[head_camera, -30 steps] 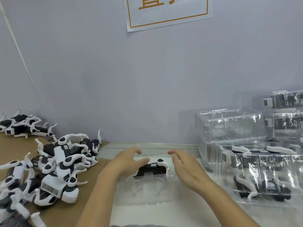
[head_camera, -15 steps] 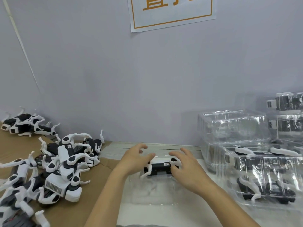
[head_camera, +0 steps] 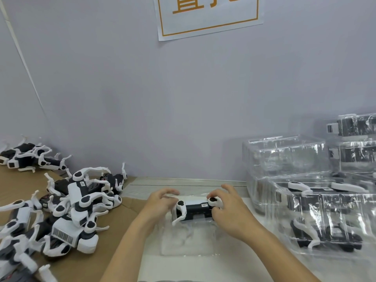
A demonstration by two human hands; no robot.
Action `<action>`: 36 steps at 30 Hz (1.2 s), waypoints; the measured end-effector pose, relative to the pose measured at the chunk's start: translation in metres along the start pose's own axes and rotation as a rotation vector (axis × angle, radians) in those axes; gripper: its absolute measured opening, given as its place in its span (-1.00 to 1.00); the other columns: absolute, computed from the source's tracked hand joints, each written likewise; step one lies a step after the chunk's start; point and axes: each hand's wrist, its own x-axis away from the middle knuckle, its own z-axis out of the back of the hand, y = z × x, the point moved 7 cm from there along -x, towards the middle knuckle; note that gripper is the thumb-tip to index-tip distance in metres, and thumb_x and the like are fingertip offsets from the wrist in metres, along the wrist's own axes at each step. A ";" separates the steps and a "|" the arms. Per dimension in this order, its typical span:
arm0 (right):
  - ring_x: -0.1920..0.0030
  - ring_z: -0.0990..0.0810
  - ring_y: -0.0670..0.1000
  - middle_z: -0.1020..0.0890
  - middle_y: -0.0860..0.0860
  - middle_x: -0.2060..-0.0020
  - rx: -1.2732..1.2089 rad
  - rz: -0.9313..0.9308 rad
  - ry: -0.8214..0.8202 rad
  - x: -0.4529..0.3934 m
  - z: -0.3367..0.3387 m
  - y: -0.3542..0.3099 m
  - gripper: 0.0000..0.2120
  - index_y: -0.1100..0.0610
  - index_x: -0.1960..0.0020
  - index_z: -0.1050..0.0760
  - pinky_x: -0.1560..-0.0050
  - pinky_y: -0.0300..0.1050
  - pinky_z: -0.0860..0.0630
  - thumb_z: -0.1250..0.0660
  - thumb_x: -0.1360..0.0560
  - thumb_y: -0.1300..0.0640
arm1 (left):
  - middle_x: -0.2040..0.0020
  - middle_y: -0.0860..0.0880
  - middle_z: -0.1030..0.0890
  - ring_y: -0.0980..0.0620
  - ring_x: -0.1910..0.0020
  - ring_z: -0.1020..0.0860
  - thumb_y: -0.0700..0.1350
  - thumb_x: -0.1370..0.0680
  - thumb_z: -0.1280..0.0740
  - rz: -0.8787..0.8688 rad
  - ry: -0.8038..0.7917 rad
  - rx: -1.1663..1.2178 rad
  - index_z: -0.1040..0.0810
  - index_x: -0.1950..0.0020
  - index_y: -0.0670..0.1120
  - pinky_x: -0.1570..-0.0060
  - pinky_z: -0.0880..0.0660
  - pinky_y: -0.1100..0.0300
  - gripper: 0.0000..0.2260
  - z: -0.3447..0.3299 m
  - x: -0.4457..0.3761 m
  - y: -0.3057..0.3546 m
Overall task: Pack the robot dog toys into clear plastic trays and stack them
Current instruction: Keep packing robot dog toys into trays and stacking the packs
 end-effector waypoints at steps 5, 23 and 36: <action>-0.39 -0.35 0.00 -0.16 -0.12 -0.48 0.005 -0.005 -0.001 0.001 0.000 -0.001 -0.66 -0.13 -0.18 -0.45 -0.12 -0.14 -0.35 -0.17 -0.50 0.20 | -0.14 0.14 -0.59 0.13 -0.19 -0.51 -0.11 -0.57 -0.38 -0.287 0.043 -0.348 -0.58 -0.06 0.24 -0.17 -0.42 0.19 -0.78 -0.001 0.005 0.035; -0.38 -0.35 -0.04 -0.29 -0.11 -0.43 0.017 -0.014 0.062 0.001 0.007 0.001 -0.67 -0.13 -0.22 -0.48 -0.21 -0.11 -0.38 -0.18 -0.52 0.14 | -0.30 0.26 -0.35 0.10 -0.34 -0.23 0.33 -0.23 -0.49 -0.280 -0.345 -0.886 -0.41 -0.15 0.34 -0.38 -0.13 -0.04 -0.45 -0.045 0.032 0.053; -0.08 -0.38 -0.42 -0.47 -0.11 -0.14 -0.235 0.166 0.471 0.011 0.044 -0.023 -0.79 -0.10 -0.20 -0.45 -0.01 -0.59 -0.25 -0.25 -0.62 0.13 | -0.57 0.10 -0.07 -0.07 -0.53 0.03 0.31 -0.20 -0.54 -0.775 0.225 -1.015 -0.45 -0.26 0.28 -0.42 0.29 -0.17 -0.34 -0.036 0.035 0.098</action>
